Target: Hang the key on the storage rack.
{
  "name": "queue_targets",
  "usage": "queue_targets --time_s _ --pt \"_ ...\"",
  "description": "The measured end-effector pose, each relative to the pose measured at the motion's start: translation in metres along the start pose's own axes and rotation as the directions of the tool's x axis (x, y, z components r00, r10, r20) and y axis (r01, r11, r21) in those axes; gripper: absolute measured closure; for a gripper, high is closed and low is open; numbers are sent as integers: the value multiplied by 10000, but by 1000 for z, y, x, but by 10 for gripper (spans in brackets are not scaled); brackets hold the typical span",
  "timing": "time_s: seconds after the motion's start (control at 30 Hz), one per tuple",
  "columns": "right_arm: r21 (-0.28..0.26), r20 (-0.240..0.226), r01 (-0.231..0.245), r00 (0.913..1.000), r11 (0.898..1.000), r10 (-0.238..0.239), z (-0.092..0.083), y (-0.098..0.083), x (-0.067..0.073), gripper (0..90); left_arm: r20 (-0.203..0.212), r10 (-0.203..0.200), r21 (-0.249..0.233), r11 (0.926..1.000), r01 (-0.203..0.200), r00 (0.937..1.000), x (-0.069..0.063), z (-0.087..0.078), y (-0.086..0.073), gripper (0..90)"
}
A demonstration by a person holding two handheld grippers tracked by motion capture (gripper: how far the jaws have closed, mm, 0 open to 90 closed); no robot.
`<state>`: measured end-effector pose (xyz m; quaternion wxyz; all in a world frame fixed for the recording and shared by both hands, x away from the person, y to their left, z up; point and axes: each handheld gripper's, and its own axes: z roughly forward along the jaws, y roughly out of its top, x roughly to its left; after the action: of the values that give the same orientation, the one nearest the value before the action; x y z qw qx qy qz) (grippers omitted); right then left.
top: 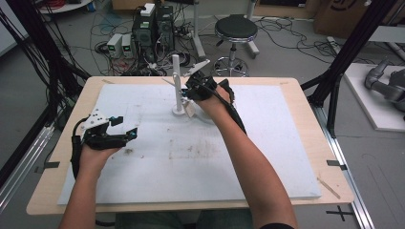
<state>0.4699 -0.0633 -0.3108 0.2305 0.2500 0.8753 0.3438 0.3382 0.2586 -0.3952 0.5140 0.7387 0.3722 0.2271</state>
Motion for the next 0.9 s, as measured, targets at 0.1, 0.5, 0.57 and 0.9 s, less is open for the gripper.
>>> queue_targets --time_s 0.1,0.5,0.57,0.9 --pt "34 23 -7 10000 10000 7 -1 0 1 648 6 41 8 10000 -41 10000 0 0 0 235" --pt "-683 204 -169 9996 9975 184 -28 -1 0 511 -35 83 -10 10000 -83 10000 0 -2 1 235" --pt "-788 290 -138 9994 9968 162 -37 -5 0 486 -68 130 -14 9999 -130 9999 -1 -2 2 235" --pt "-1068 659 -292 9972 9939 364 -86 -50 2 412 -41 250 68 9997 -249 9997 -5 1 3 235"
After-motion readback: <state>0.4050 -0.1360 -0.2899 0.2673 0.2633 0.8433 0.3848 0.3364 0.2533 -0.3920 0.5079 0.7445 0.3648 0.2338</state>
